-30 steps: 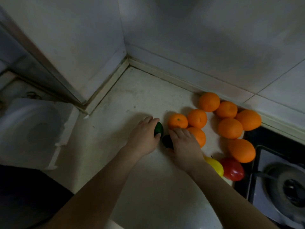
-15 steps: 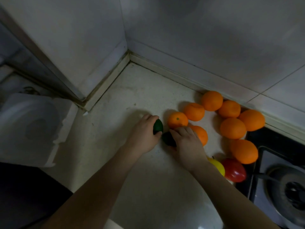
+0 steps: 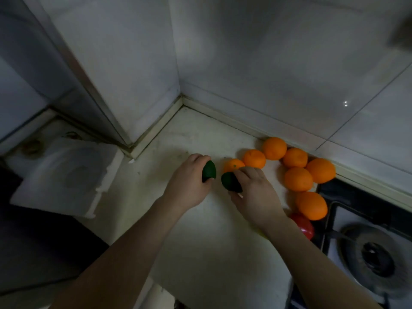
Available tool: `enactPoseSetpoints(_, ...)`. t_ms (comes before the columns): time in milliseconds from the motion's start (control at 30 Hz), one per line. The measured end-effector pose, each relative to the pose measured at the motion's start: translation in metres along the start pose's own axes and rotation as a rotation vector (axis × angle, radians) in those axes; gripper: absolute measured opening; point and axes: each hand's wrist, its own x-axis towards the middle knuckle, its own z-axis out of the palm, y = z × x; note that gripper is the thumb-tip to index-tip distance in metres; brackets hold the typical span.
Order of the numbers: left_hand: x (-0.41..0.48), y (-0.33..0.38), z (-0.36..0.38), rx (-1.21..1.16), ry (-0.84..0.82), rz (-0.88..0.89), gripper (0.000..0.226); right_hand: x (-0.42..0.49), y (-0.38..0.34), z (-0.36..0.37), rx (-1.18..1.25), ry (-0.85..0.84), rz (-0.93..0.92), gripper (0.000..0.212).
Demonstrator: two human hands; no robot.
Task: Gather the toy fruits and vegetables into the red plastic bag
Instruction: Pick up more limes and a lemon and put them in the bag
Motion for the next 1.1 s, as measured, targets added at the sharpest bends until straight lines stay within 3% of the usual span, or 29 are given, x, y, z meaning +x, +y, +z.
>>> enactPoseSetpoints(367,-0.052,0.035,-0.057,0.007,0.099,0.061,0.057,-0.045,-0.039,-0.070,0.067,0.175,-0.025,0.052)
enactPoseSetpoints(733,-0.131,0.049,-0.100,-0.030,0.120,0.122,0.058,-0.120,-0.099,-0.094,0.013,0.273,0.027,0.056)
enactPoseSetpoints(1100,-0.199,0.096,-0.123,-0.027,0.149,0.293,0.056,-0.218,-0.131,-0.136,-0.024,0.422,0.091,0.053)
